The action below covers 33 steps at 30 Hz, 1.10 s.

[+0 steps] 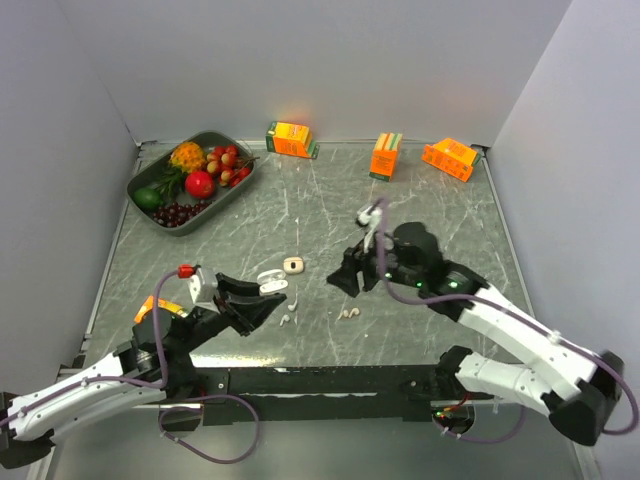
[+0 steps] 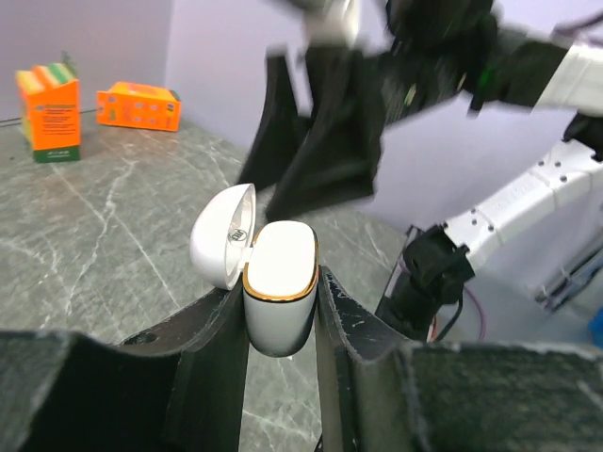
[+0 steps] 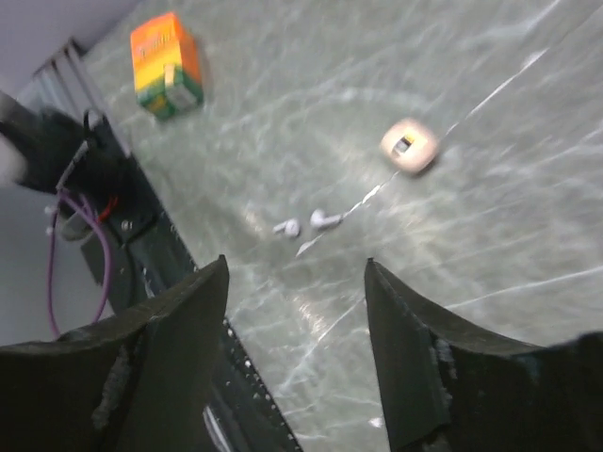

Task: Insert the wireless bluetooth earbuds into the charging case
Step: Pick up the earbud from the center of the board.

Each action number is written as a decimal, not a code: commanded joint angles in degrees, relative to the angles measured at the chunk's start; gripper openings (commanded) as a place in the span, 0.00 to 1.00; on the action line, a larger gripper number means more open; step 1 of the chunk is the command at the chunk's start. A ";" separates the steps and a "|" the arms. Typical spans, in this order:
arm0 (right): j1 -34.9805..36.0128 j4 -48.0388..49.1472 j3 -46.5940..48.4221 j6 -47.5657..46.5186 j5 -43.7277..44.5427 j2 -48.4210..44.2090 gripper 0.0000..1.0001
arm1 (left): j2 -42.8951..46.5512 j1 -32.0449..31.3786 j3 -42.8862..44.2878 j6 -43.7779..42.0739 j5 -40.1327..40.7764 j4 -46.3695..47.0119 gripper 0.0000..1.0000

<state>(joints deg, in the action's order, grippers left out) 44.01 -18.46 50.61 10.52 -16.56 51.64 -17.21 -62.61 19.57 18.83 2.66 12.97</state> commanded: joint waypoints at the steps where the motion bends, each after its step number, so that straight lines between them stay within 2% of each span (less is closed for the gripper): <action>1: -0.24 8.97 -5.34 5.47 -6.12 5.39 0.65 | 3.15 -0.06 -1.38 5.33 7.62 -1.90 0.01; 3: 1.16 7.65 -4.91 5.91 -1.94 9.35 0.64 | 4.20 -0.06 -2.43 7.00 9.99 -1.64 0.02; 6: 3.44 5.10 -3.15 5.12 3.01 14.88 0.72 | 4.91 -0.06 -4.62 9.99 14.04 -0.94 0.01; 7: 6.06 4.23 -2.54 4.86 7.37 16.20 0.73 | 4.99 -0.06 -5.24 10.43 14.74 -0.41 0.02; 9: 8.10 4.92 -1.48 3.72 10.39 19.19 0.73 | 5.35 -0.15 -6.21 10.27 15.97 0.56 0.02; 14: 9.34 9.92 -1.66 4.51 11.02 26.75 0.64 | 6.22 -0.32 -5.86 6.66 15.63 0.74 0.01; 18: 10.22 14.49 -2.36 6.69 10.76 29.75 0.57 | 7.63 -0.41 -4.37 6.13 19.47 -2.42 0.01; 21: 11.10 20.71 -4.55 13.36 10.67 30.36 0.51 | 10.61 -0.50 -2.97 7.71 26.41 -6.63 0.01; 22: 11.45 22.05 -5.86 17.91 11.19 30.71 0.49 | 12.80 -0.41 -2.70 8.32 31.66 -8.30 0.01; 24: 12.50 26.25 -7.01 22.33 12.95 31.33 0.42 | 14.83 -0.41 -2.26 10.16 37.04 -11.11 0.01; 26: 13.73 26.90 -6.84 29.18 14.97 32.91 0.38 | 16.86 -0.50 -1.47 10.09 41.19 -14.45 0.01; 31: 18.56 14.34 1.40 39.82 22.70 39.23 0.48 | 13.80 -0.41 3.00 9.56 44.63 -19.21 0.01; 33: 19.70 11.61 3.17 43.42 23.76 40.99 0.48 | 12.38 -0.50 4.33 9.47 46.03 -20.70 0.01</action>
<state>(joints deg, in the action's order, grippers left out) 61.43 -1.48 48.31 42.50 1.45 89.36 -2.02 -62.83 19.70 28.18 43.00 -3.44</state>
